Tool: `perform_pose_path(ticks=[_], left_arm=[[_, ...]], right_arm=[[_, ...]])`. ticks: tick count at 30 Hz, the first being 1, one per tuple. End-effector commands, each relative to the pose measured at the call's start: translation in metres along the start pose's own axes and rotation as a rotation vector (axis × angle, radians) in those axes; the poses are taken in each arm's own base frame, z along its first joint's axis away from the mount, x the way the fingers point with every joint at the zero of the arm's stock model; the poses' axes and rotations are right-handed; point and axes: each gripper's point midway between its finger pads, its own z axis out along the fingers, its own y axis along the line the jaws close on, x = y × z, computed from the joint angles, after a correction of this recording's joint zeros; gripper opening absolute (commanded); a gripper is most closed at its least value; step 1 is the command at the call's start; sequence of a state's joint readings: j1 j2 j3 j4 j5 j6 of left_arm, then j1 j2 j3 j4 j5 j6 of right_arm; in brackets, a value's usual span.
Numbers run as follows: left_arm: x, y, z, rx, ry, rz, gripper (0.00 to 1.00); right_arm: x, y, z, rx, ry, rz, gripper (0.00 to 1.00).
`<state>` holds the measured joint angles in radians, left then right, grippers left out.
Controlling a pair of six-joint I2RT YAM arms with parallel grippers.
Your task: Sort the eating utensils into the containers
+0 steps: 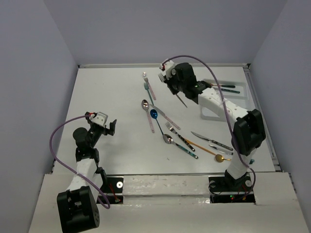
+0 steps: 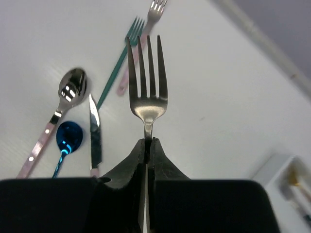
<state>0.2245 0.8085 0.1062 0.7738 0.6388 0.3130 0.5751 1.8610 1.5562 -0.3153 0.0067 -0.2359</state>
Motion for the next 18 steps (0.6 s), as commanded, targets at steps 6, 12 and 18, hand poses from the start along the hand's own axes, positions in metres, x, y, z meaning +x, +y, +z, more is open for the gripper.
perform_pose_path(ticks=[6, 12, 18], left_arm=[[-0.016, 0.003, -0.001, -0.009, -0.066, 0.055, 0.99], [-0.017, 0.003, -0.001, -0.01, -0.07, 0.057, 0.99], [-0.016, 0.003, -0.001, -0.01, -0.067, 0.055, 0.99]], right_arm=[[-0.103, -0.145, -0.074, 0.455, -0.245, -0.554, 0.0], [-0.054, -0.214, -0.083, 0.463, -0.152, -0.764, 0.0], [0.02, -0.243, -0.08, 0.371, -0.006, -0.996, 0.0]])
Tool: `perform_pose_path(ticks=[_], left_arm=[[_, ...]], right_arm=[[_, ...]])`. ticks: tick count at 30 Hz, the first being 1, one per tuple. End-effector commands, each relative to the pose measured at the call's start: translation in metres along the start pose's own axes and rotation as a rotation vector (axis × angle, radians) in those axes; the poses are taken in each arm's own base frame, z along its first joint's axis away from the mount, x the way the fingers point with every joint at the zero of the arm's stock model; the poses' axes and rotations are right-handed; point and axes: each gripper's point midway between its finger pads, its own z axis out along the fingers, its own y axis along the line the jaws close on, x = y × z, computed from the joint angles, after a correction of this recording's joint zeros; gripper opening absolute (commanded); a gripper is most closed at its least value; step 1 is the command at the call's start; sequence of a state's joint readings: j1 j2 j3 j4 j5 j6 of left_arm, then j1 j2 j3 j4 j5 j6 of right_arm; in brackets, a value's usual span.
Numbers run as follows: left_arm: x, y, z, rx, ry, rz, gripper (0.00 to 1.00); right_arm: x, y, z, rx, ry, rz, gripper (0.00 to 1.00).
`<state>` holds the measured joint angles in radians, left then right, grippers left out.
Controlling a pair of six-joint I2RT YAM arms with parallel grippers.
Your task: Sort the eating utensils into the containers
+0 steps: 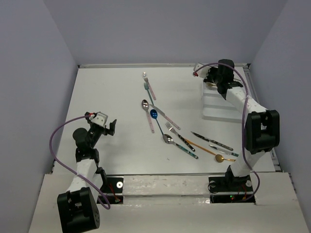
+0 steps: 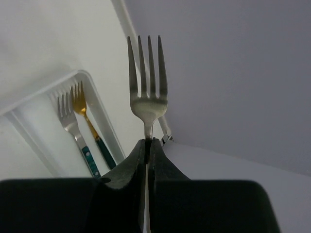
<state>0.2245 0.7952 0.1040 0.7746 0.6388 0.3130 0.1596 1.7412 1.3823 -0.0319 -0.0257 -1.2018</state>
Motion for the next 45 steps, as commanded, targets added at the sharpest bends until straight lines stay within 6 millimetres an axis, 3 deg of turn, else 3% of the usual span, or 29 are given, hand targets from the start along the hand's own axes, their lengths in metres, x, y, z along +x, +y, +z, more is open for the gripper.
perform_pose_path(ticks=[1, 10, 12, 14, 19, 21, 24, 26, 30, 33, 36, 37, 38, 39, 41, 42, 44, 45], left_arm=[[-0.013, 0.003, 0.0, -0.007, -0.058, 0.05, 0.99], [-0.013, 0.003, 0.0, -0.006, -0.054, 0.046, 0.99], [-0.013, 0.003, 0.001, -0.006, -0.055, 0.047, 0.99], [-0.013, 0.004, 0.001, -0.006, -0.054, 0.046, 0.99], [-0.013, 0.005, 0.003, -0.006, -0.049, 0.041, 0.99], [-0.012, 0.005, 0.003, -0.007, -0.046, 0.038, 0.99], [-0.012, 0.006, 0.003, -0.009, -0.046, 0.036, 0.99], [-0.012, 0.006, 0.003, -0.008, -0.045, 0.035, 0.99], [-0.012, 0.005, 0.003, -0.007, -0.045, 0.035, 0.99], [-0.012, 0.006, 0.003, -0.01, -0.045, 0.036, 0.99], [-0.011, 0.005, 0.003, -0.009, -0.043, 0.034, 0.99], [-0.012, 0.005, 0.003, -0.007, -0.045, 0.035, 0.99], [-0.011, 0.005, 0.003, -0.01, -0.044, 0.035, 0.99], [-0.012, 0.006, 0.003, -0.01, -0.045, 0.036, 0.99], [-0.012, 0.006, 0.002, -0.012, -0.047, 0.038, 0.99], [-0.012, 0.005, 0.002, -0.012, -0.046, 0.037, 0.99], [-0.012, 0.005, 0.002, -0.013, -0.049, 0.037, 0.99], [-0.012, 0.005, 0.002, -0.014, -0.05, 0.038, 0.99]], right_arm=[[0.008, 0.001, -0.006, -0.045, -0.084, -0.254, 0.0], [0.085, 0.046, 0.015, -0.209, 0.045, -0.281, 0.0], [0.103, 0.053, 0.021, -0.227, 0.092, -0.268, 0.04], [0.112, 0.064, 0.032, -0.251, 0.115, -0.267, 0.05], [0.118, 0.064, 0.046, -0.245, 0.13, -0.276, 0.11], [0.123, 0.062, 0.051, -0.222, 0.148, -0.289, 0.22], [0.12, 0.058, 0.053, -0.196, 0.137, -0.285, 0.51], [0.109, 0.051, 0.052, -0.169, 0.092, -0.263, 0.59], [0.097, 0.03, 0.046, -0.104, 0.06, -0.233, 0.63], [0.072, -0.009, 0.031, 0.031, -0.007, -0.136, 0.63], [0.005, -0.053, -0.002, 0.159, -0.205, 0.069, 0.64], [-0.022, -0.059, -0.014, 0.166, -0.308, 0.261, 0.66], [-0.081, -0.08, -0.069, 0.106, -0.494, 0.596, 0.73], [-0.092, -0.062, -0.071, -0.001, -0.526, 0.698, 0.73], [-0.127, -0.047, -0.103, -0.139, -0.606, 0.934, 0.68], [-0.134, -0.037, -0.108, -0.159, -0.612, 0.933, 0.66], [-0.143, -0.013, -0.115, -0.209, -0.567, 1.121, 0.63], [-0.159, 0.025, -0.119, -0.286, -0.526, 1.146, 0.6]])
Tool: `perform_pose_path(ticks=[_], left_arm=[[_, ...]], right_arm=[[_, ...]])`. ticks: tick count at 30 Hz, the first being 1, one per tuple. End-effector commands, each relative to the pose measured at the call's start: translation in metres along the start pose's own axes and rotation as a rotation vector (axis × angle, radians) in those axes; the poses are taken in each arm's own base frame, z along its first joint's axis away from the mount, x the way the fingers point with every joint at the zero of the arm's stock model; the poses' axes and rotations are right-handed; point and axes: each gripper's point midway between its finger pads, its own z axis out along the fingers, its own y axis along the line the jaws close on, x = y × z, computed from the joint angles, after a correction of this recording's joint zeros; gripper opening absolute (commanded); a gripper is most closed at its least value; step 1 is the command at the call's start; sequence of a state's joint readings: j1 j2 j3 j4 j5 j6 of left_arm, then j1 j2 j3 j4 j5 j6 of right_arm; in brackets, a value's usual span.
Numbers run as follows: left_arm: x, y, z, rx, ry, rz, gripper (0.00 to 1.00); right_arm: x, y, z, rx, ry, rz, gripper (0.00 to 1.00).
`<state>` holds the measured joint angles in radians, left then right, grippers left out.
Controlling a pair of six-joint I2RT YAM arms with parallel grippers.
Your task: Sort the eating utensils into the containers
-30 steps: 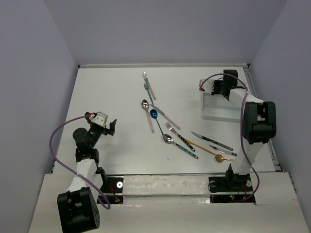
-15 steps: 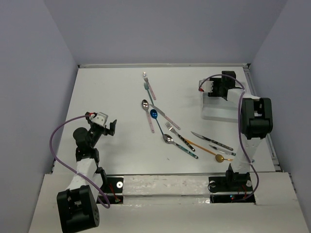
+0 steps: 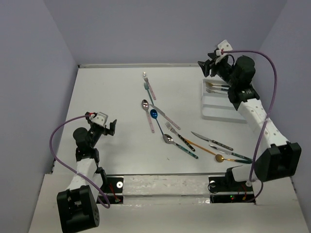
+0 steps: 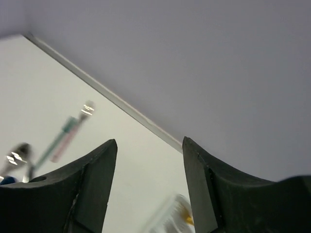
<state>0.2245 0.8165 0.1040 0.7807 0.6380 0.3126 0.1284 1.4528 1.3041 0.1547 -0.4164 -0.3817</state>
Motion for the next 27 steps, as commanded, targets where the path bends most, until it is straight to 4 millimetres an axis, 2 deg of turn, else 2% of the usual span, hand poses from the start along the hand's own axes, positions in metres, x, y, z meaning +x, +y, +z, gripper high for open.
perform_pose_path(ticks=[1, 2, 3, 5, 6, 7, 9, 10, 12, 15, 17, 18, 21, 24, 27], left_arm=[[-0.016, 0.005, 0.001, -0.015, -0.061, 0.046, 0.99], [-0.017, 0.005, 0.0, -0.017, -0.063, 0.048, 0.99], [-0.016, 0.005, 0.0, -0.012, -0.061, 0.045, 0.99], [-0.017, 0.002, 0.003, 0.024, -0.04, 0.063, 0.99], [-0.014, -0.001, 0.006, 0.059, -0.018, 0.05, 0.99], [-0.015, 0.0, 0.008, 0.068, 0.0, 0.04, 0.99], [-0.023, 0.006, 0.016, 0.11, 0.078, 0.024, 0.99], [-0.032, 0.012, 0.017, 0.123, 0.133, 0.012, 0.99], [-0.037, 0.023, 0.016, 0.096, 0.193, 0.013, 0.99], [-0.036, 0.058, 0.004, -0.095, 0.314, 0.016, 0.99], [-0.028, 0.061, -0.006, -0.132, 0.363, 0.027, 0.99], [-0.033, 0.063, -0.01, -0.148, 0.35, 0.05, 0.99], [-0.017, 0.052, -0.023, -0.137, 0.382, 0.051, 0.99], [-0.022, 0.044, -0.029, -0.13, 0.345, 0.065, 0.99], [-0.034, 0.054, -0.033, -0.19, 0.311, 0.089, 0.99]], right_arm=[[0.021, 0.117, -0.011, -0.165, 0.127, 0.487, 0.6], [0.032, 0.136, -0.013, -0.167, 0.192, 0.484, 0.6], [0.059, 0.169, -0.021, -0.171, 0.35, 0.471, 0.59], [0.086, 0.191, -0.031, -0.149, 0.496, 0.475, 0.59], [0.109, 0.206, -0.041, -0.145, 0.612, 0.487, 0.58], [0.117, 0.225, -0.048, -0.179, 0.661, 0.482, 0.59], [0.135, 0.246, -0.061, -0.199, 0.748, 0.478, 0.58], [0.148, 0.264, -0.071, -0.219, 0.796, 0.477, 0.59], [0.163, 0.276, -0.081, -0.222, 0.844, 0.469, 0.59], [0.185, 0.288, -0.099, -0.203, 0.935, 0.473, 0.58], [0.19, 0.292, -0.11, -0.191, 0.956, 0.489, 0.57], [0.191, 0.291, -0.112, -0.172, 0.956, 0.482, 0.57], [0.195, 0.295, -0.123, -0.165, 0.971, 0.493, 0.57], [0.206, 0.3, -0.13, -0.172, 1.009, 0.494, 0.57], [0.222, 0.306, -0.137, -0.176, 1.063, 0.488, 0.58]])
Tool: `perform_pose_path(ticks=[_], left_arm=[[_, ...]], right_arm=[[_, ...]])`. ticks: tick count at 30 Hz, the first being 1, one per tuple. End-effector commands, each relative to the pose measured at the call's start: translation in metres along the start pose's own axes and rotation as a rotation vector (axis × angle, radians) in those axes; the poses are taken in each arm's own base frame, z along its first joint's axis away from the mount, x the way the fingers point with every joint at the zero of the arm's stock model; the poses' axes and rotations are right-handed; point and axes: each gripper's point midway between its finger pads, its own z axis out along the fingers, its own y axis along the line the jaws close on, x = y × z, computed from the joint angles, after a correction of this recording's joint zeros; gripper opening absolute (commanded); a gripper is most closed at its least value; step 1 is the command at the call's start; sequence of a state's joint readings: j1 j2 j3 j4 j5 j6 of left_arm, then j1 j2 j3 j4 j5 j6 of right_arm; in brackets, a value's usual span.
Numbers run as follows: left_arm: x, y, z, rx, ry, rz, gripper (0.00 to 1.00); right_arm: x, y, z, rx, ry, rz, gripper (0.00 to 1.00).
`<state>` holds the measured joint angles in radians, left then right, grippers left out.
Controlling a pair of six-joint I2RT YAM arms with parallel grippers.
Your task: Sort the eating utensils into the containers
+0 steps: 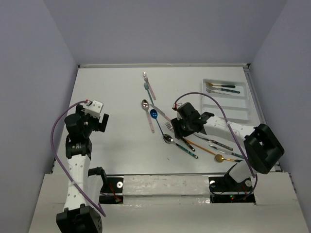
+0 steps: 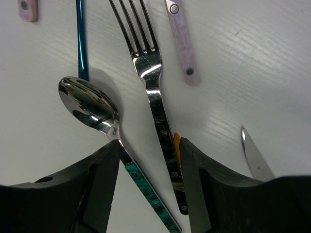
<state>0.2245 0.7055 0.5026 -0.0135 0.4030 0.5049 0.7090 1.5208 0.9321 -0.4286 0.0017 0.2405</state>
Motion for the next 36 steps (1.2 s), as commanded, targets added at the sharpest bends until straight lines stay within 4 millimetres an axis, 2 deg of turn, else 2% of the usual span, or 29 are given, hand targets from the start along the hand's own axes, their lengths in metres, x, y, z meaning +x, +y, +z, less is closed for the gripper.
perform_pose_path(ticks=[1, 4, 8, 11, 14, 16, 17, 20, 25, 28, 29, 32, 33, 34, 35, 36], left_arm=[[-0.006, 0.01, -0.009, -0.062, -0.012, 0.02, 0.99], [-0.008, 0.008, -0.009, -0.051, -0.021, 0.013, 0.99], [-0.004, 0.008, -0.009, -0.057, -0.012, 0.013, 0.99], [-0.003, 0.009, -0.009, -0.064, -0.013, 0.014, 0.99], [-0.005, 0.01, -0.01, -0.071, -0.02, 0.015, 0.99], [-0.005, 0.01, -0.011, -0.072, -0.021, 0.014, 0.99], [-0.005, 0.01, -0.011, -0.071, -0.023, 0.016, 0.99], [-0.003, 0.009, -0.01, -0.07, -0.022, 0.017, 0.99], [0.001, 0.009, -0.01, -0.075, -0.015, 0.019, 0.99], [0.004, 0.007, -0.009, -0.069, -0.008, 0.017, 0.99], [0.006, 0.007, -0.009, -0.069, -0.005, 0.016, 0.99], [0.001, 0.01, -0.008, -0.079, -0.026, 0.024, 0.99], [0.002, 0.009, -0.007, -0.08, -0.024, 0.022, 0.99], [0.003, 0.009, -0.007, -0.079, -0.023, 0.022, 0.99], [0.003, 0.009, -0.007, -0.08, -0.022, 0.022, 0.99], [0.003, 0.009, -0.007, -0.079, -0.022, 0.022, 0.99]], right_arm=[[0.015, -0.003, 0.01, 0.032, 0.043, 0.02, 0.57], [0.021, -0.007, 0.022, 0.054, 0.083, 0.016, 0.55], [0.023, -0.007, 0.033, 0.058, 0.119, 0.006, 0.46], [0.02, -0.008, 0.037, 0.072, 0.123, 0.005, 0.32], [0.017, -0.009, 0.038, 0.082, 0.12, 0.0, 0.23], [0.014, -0.009, 0.038, 0.084, 0.111, -0.002, 0.09], [0.014, -0.009, 0.039, 0.083, 0.113, -0.008, 0.06], [0.008, -0.007, 0.038, 0.07, 0.103, -0.035, 0.0], [-0.007, -0.001, 0.035, 0.034, 0.074, -0.098, 0.0], [-0.039, 0.005, 0.021, 0.012, -0.009, -0.174, 0.0], [-0.064, 0.011, 0.007, -0.001, -0.076, -0.2, 0.0], [-0.113, 0.016, -0.025, 0.005, -0.227, -0.327, 0.0], [-0.145, 0.021, -0.051, 0.013, -0.333, -0.352, 0.0], [-0.168, 0.022, -0.065, 0.034, -0.42, -0.379, 0.0], [-0.187, 0.015, -0.08, 0.098, -0.483, -0.462, 0.0], [-0.217, 0.015, -0.101, 0.143, -0.599, -0.501, 0.0]])
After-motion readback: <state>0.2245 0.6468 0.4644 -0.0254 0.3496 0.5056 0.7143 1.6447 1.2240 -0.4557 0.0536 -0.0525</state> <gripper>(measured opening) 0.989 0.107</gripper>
